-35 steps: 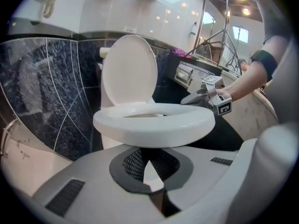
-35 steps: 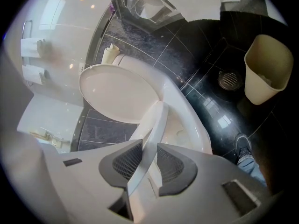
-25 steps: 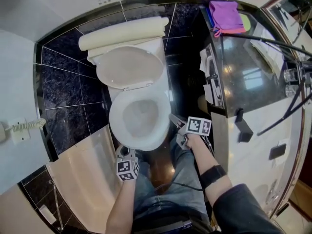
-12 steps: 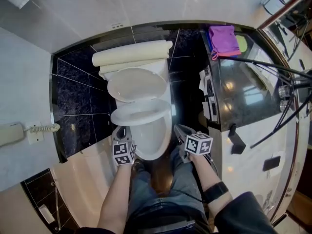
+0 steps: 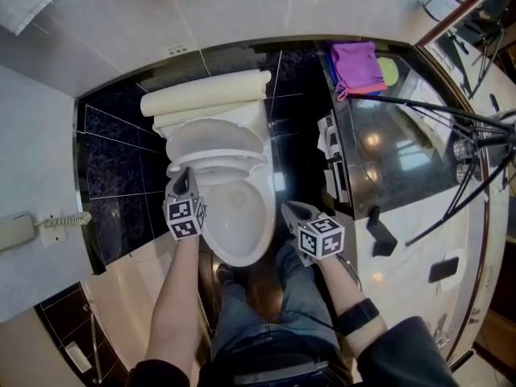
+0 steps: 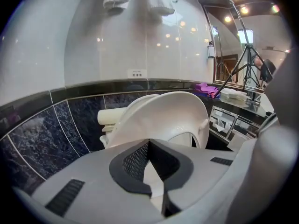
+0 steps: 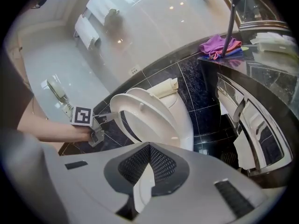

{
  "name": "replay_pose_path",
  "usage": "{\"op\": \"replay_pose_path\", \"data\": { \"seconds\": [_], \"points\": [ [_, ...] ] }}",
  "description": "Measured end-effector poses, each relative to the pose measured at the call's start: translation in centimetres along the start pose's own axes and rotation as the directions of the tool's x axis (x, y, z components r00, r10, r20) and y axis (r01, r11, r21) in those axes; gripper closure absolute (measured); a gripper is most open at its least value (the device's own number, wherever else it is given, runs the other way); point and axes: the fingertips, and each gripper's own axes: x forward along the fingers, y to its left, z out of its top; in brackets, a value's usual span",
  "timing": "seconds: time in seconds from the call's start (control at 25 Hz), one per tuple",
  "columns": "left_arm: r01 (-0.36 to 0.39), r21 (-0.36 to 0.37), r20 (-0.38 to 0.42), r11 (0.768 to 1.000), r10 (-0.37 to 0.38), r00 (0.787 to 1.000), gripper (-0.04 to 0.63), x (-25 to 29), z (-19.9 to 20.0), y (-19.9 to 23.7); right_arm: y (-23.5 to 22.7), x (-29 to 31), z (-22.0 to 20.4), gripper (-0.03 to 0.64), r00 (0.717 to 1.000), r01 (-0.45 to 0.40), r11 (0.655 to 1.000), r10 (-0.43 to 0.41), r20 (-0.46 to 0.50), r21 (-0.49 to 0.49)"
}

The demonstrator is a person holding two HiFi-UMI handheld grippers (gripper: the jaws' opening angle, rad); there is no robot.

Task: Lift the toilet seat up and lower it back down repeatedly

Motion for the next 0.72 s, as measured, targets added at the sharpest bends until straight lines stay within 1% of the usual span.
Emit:
{"op": "replay_pose_path", "data": {
  "seconds": [0.2, 0.36, 0.56, 0.72],
  "points": [
    [-0.016, 0.007, -0.004, 1.0, 0.016, 1.0, 0.595, 0.4, 1.1, 0.2, -0.5, -0.3, 0.1, 0.601, 1.0, -0.005, 1.0, 0.005, -0.01, -0.008],
    [-0.018, 0.006, -0.003, 1.0, 0.018, 1.0, 0.595, 0.1, 1.5, 0.0, -0.4, -0.6, 1.3, 0.601, 1.0, -0.012, 1.0, 0.012, 0.007, -0.018],
    [0.0, 0.022, -0.005, 1.0, 0.0, 1.0, 0.595, -1.5, 1.6, -0.9, 0.0, -0.8, 2.0, 0.601, 1.0, -0.007, 1.0, 0.008, 0.019, -0.026],
    [0.012, 0.035, -0.001, 0.999, -0.012, 1.0, 0.595, -3.8, 2.0, -1.6, 1.6, -1.1, 2.8, 0.601, 1.0, -0.011, 0.999, 0.013, 0.029, -0.049]
  ]
}}
